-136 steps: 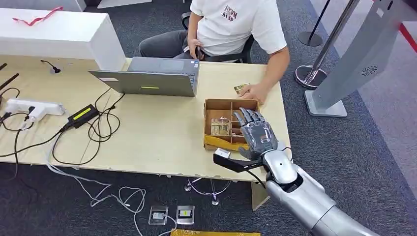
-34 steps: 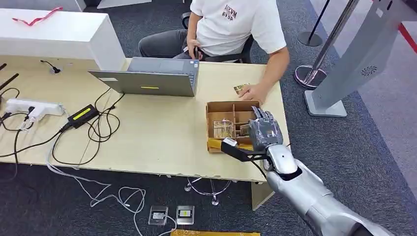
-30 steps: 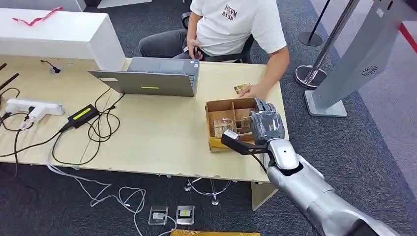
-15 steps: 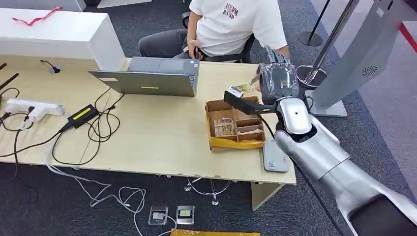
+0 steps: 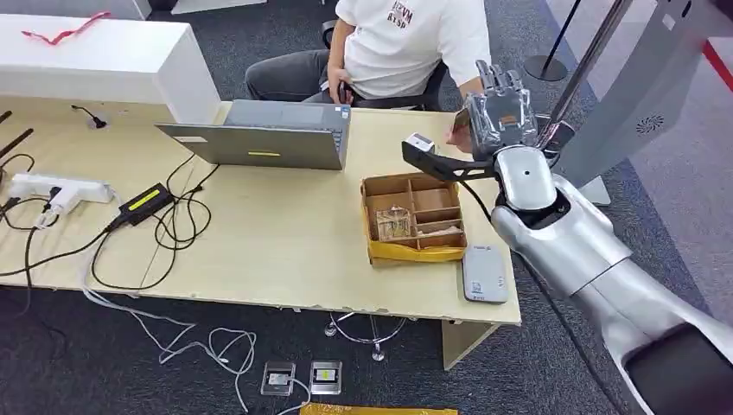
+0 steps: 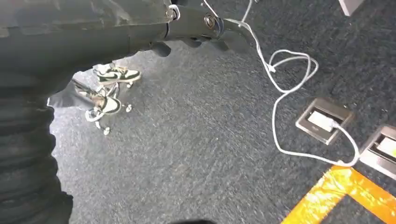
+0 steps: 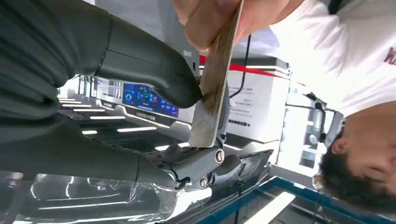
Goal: Pass the card to the sensor for recognition and then transmit it.
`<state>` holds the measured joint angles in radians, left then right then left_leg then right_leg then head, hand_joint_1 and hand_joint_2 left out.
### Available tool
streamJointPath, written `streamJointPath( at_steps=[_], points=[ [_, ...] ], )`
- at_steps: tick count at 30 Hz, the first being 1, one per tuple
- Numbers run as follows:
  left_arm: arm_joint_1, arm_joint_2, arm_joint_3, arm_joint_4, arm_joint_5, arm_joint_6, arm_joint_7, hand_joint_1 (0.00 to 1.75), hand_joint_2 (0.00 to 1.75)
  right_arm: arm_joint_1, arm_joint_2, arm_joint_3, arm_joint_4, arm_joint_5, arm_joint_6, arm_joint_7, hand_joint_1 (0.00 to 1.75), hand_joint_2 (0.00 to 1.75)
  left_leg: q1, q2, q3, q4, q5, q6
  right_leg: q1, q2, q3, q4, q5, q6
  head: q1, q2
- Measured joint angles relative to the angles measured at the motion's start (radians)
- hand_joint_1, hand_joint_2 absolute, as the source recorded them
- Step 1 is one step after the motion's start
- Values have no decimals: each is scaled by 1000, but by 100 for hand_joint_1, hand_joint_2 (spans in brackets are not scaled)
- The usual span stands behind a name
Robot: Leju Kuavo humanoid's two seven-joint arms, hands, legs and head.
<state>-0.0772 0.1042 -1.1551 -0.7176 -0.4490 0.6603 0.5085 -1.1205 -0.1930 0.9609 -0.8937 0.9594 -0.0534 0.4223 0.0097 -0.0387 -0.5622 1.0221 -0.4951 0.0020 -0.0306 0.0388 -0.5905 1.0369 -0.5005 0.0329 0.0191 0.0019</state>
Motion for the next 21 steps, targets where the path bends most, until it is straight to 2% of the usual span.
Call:
streamJointPath(
  at_steps=[4, 5, 6, 7, 12, 16, 18, 21],
  points=[
    [-8, 19, -16, -22, -3, -3, 5, 0, 0, -20, 13, 1, 64, -1, -32, 1, 175, 175, 0, 0, 0, 0, 0, 0, 0, -1, 0, 0, 0, 0, 0, 0],
    [-11, 23, -19, -26, -3, -4, 5, 0, 0, -22, 14, 1, 74, 0, -36, 2, 161, 175, 0, 0, 0, 0, 0, 0, 0, -1, 0, 0, 0, 0, -1, 0],
    [-15, 25, -24, -32, -2, -6, 5, 0, 0, -23, 14, 1, 86, 1, -39, 3, 9, 175, 0, 0, 0, 0, 0, 0, 0, -1, 0, 0, 0, 0, 0, 0],
    [-15, 25, -31, -39, 0, -7, 5, 0, 0, -23, 14, 1, 95, 2, -41, 3, 0, 175, 0, 0, 0, 0, 0, 0, 0, -1, 0, 0, 0, 0, 0, 0],
    [-14, 24, -47, -58, 22, -10, -3, 0, 0, -25, 17, 4, 131, 5, -69, 7, 0, 175, 0, 1, 0, 0, 0, 0, 0, -1, 0, 0, 0, 0, 0, 0],
    [-14, 28, -58, -61, 34, -7, -8, 0, 0, -26, 22, 6, 148, 4, -129, 5, 0, 175, 1, 1, 0, 0, 0, 0, 1, -1, 0, 0, 0, 0, 0, 0],
    [-14, 28, -62, -61, 41, 0, -14, 0, 0, -26, 22, 6, 150, 0, -181, 5, 0, 175, 1, 1, 0, 0, 0, 0, 1, -1, 0, 0, 0, 0, 0, 0],
    [-13, 29, -63, -61, 52, 7, -18, 0, 0, -21, 16, -6, 141, -10, -302, 12, 0, 175, 1, 1, 1, 0, 0, 0, 1, 1, -1, 0, 0, 0, 0, 0]
  ],
)
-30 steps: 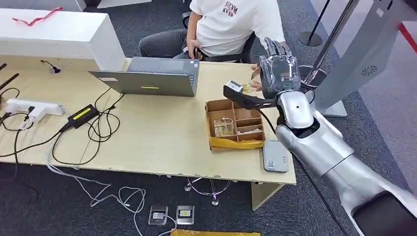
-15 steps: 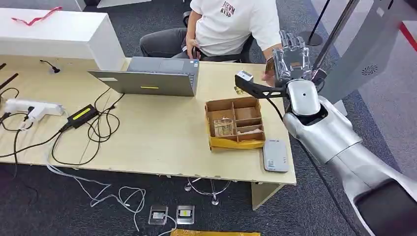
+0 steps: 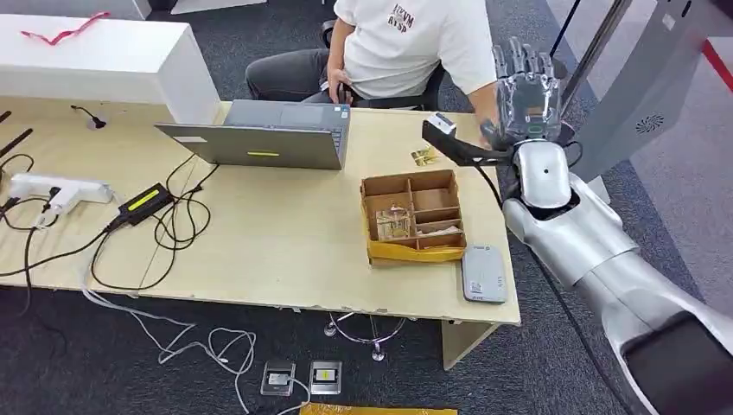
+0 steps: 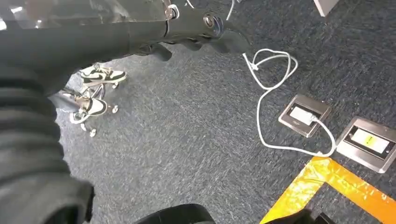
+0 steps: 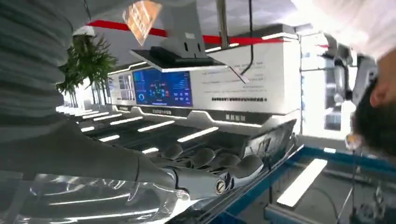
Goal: Pass the card to the sensor for recognition and then transmit it.
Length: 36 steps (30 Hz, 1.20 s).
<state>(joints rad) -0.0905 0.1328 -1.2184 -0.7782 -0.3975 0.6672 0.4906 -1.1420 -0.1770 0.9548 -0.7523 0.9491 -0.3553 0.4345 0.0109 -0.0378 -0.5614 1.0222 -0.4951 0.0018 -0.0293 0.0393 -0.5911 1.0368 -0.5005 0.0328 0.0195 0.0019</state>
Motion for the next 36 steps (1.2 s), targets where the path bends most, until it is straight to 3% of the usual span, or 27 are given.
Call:
streamJointPath(
  at_steps=[4, 7, 10, 13, 19, 22, 25, 29, 30, 33, 36],
  points=[
    [5, -1, -3, 0, -6, 4, 0, 0, 0, 56, -39, -42, -74, 55, -132, 32, 0, 175, 0, 0, 0, 0, 0, 0, 0, 0, 0, -1, 0, 0, 0, 0],
    [17, -1, -2, 0, -16, 5, -4, 0, 0, 155, -93, -115, -187, 158, -260, 67, 0, 175, 0, -1, 1, 0, 0, 0, 1, -1, 1, -3, 0, 0, 0, 0],
    [28, -22, 2, 4, -60, 5, -15, 0, 0, 303, -170, -245, -333, 226, -283, 80, 0, 175, 2, -3, 1, 0, -1, 1, 2, -4, 4, -6, 0, 0, 0, 0],
    [28, -37, 11, 13, -73, 5, -24, 0, 0, 477, -222, -413, -480, 206, -283, 5, 0, 175, 2, -5, 1, 0, -1, 2, 2, -6, 6, -7, 0, 0, -1, 0],
    [41, -42, 49, 27, -74, 5, -43, 0, 0, 743, -234, -851, -660, 14, -283, -270, 0, 175, 2, -6, -1, 0, -2, 2, 2, -8, 5, -8, 0, 0, -1, 0],
    [50, -53, 82, 34, -96, 5, -55, 0, 0, 815, -217, -1045, -659, -111, -283, -369, 0, 175, 2, -5, -1, 0, -2, 2, 2, -7, 5, -8, 0, 0, -1, 0],
    [59, -66, 122, 41, -121, 5, -65, 0, 0, 870, -191, -1216, -623, -198, -283, -404, 0, 175, 2, -5, -1, 0, -2, 2, 2, -6, 4, -8, 0, 0, -1, 0],
    [70, -86, 181, 52, -163, 5, -79, 0, 0, 902, -151, -1401, -472, -280, -283, -471, 0, 175, 2, -1, 0, 0, -3, 1, 2, -3, 3, -8, 0, 0, -1, 0],
    [73, -92, 200, 54, -185, 5, -84, 0, 175, 904, -142, -1440, -417, -302, -283, -477, 0, 175, 2, -1, 0, 0, -3, 2, 3, -3, 3, -8, 0, 0, 0, 0],
    [83, -110, 261, 59, -235, 5, -100, 0, 175, 921, -117, -1518, -222, -313, -283, -476, 0, 175, 3, 0, 0, 0, -3, 1, 4, -3, 3, -8, 0, 0, -1, 0],
    [90, -125, 315, 61, -259, 5, -108, 0, 175, 955, -79, -1553, -28, -259, -280, -434, 0, 175, 4, 0, -1, 0, -4, 1, 4, -2, 2, -7, -1, 0, -1, 0]
  ],
)
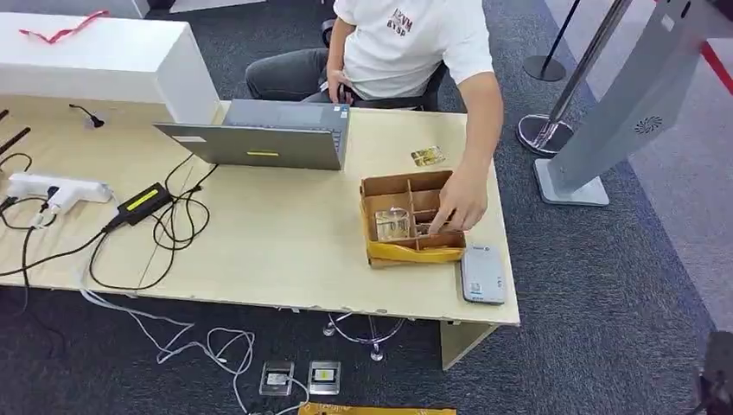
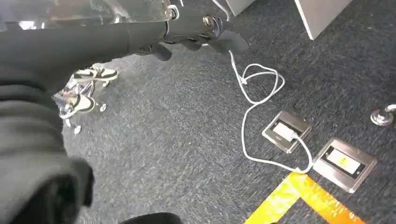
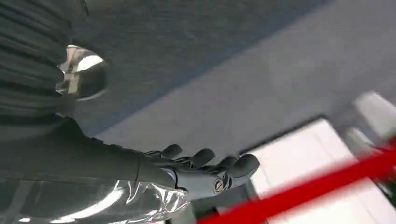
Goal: Pass the card to the sensor for recognition and then transmit it.
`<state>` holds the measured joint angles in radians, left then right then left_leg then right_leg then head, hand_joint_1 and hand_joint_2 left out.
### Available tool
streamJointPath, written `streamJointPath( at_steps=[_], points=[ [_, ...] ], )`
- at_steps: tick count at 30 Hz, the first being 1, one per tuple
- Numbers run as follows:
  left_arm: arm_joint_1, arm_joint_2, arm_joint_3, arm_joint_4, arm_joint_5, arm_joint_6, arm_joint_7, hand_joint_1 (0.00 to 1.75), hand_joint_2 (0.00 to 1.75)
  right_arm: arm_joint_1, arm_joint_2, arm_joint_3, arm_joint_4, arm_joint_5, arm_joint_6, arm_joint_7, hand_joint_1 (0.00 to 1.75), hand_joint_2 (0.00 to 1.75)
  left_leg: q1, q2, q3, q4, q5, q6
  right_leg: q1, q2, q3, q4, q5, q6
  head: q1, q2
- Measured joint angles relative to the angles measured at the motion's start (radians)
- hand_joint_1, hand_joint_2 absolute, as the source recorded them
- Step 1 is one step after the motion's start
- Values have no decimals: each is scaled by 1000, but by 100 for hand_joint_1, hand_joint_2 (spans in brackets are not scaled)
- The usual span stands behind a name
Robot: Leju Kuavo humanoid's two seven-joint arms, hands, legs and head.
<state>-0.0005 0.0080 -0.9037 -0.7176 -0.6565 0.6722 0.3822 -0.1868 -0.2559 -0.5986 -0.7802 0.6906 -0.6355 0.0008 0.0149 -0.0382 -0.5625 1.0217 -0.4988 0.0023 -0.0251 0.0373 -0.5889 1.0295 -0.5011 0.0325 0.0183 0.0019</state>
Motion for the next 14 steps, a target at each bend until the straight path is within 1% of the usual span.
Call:
streamJointPath(
  at_steps=[4, 5, 7, 12, 13, 14],
  points=[
    [5, -17, 57, 6, -9, 0, -11, 0, 175, 28, 60, -14, 209, 36, 29, 76, 0, 175, 2, 0, 0, 0, -1, -1, 2, 0, 0, 0, -1, -2, 0, 0],
    [6, -21, 68, 6, -10, 0, -14, 0, 175, 35, 72, -15, 242, 43, 51, 95, 0, 175, 3, 0, 0, 0, -1, -1, 3, 0, 0, 1, -1, -2, 0, 0],
    [8, -26, 85, 8, -11, 0, -17, 0, 175, 45, 96, -15, 306, 63, 117, 131, 0, 175, 3, 1, 0, 0, -1, -3, 3, 0, 0, 1, -1, -2, 0, 0],
    [9, -29, 91, 8, -11, 0, -18, 0, 175, 47, 105, -15, 324, 73, 143, 145, 0, 175, 3, 1, 0, 0, -1, -3, 3, 1, 0, 1, -2, -3, 1, 0],
    [10, -32, 98, 8, -10, 0, -20, 0, 175, 50, 113, -15, 353, 87, 192, 169, 0, 175, 3, 1, 1, 0, -1, -3, 3, 1, 0, 1, -2, -3, 0, 0],
    [21, -37, 127, 9, 39, -30, -31, 0, 175, 58, 146, -15, 443, 114, 358, 235, 0, 175, 3, 1, 1, 0, -1, -3, 3, 0, 1, 1, -2, -3, 0, 0]
  ],
)
